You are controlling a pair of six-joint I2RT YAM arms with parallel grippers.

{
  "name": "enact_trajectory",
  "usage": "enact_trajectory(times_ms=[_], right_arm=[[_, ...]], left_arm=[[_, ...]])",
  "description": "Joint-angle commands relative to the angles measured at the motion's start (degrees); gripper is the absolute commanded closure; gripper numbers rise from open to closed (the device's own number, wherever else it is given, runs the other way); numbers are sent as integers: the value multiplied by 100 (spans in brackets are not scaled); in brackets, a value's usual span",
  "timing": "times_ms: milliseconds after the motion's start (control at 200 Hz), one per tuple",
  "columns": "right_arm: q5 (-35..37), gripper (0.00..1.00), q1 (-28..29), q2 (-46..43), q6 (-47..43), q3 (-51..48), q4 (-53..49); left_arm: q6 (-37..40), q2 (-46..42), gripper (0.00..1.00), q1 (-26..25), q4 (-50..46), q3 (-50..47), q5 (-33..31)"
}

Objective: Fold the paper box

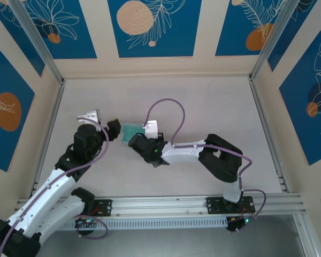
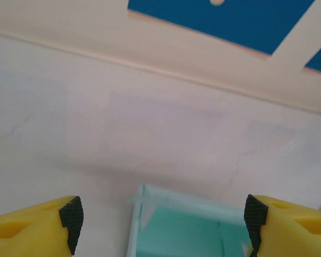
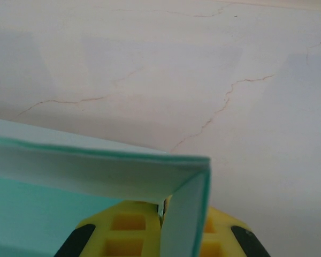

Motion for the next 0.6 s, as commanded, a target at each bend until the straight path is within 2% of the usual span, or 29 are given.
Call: enact_trajectory(times_ms=[0, 125, 295, 595], right_arm=[[-736, 100, 114, 393, 148, -140, -738], [-682, 100, 150, 423, 168, -148, -776], [-678, 100, 171, 492, 200, -156, -756], [-631, 100, 248, 696, 229, -178, -607]], left_arm=[[311, 443, 18, 268, -152, 630, 417], [462, 1453, 16, 508, -378, 1252, 883], [806, 2753, 14, 557, -614, 2016, 1504], [1489, 3992, 17, 551, -1187, 2594, 1782]])
